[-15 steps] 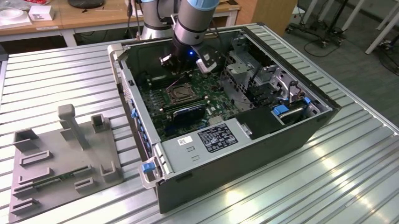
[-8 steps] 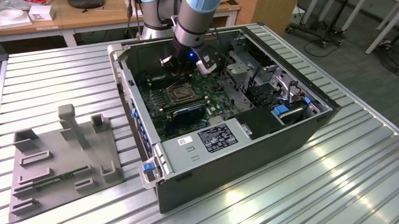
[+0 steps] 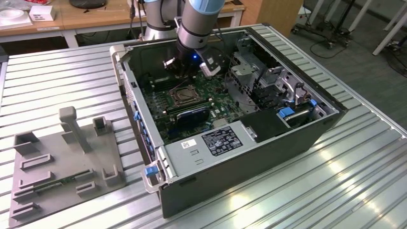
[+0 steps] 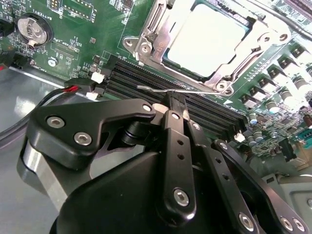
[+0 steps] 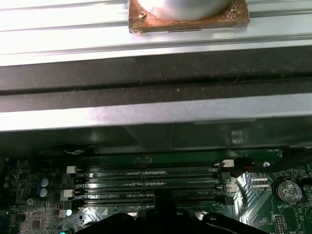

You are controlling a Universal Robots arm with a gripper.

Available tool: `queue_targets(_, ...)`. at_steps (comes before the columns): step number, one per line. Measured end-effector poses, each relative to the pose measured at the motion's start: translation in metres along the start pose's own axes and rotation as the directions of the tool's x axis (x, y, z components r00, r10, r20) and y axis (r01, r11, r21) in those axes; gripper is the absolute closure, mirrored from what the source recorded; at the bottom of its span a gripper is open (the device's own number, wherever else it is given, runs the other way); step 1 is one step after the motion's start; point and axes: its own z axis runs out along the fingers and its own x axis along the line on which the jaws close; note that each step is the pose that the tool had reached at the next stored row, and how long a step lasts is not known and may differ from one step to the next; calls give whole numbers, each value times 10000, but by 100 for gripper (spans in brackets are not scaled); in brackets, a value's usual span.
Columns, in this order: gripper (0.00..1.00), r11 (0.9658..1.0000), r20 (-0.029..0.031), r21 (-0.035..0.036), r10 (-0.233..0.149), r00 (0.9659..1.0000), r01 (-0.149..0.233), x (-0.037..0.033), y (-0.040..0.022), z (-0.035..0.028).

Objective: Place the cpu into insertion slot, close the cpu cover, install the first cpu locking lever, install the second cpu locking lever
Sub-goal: 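Install the first cpu locking lever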

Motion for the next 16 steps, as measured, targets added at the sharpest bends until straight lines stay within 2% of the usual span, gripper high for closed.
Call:
queue_targets(8,89,10000,0,-4,-1,10000,1,-2,4,19)
queue_targets(16,89,10000,-9,0,3,10000,-3,-42,-11,70)
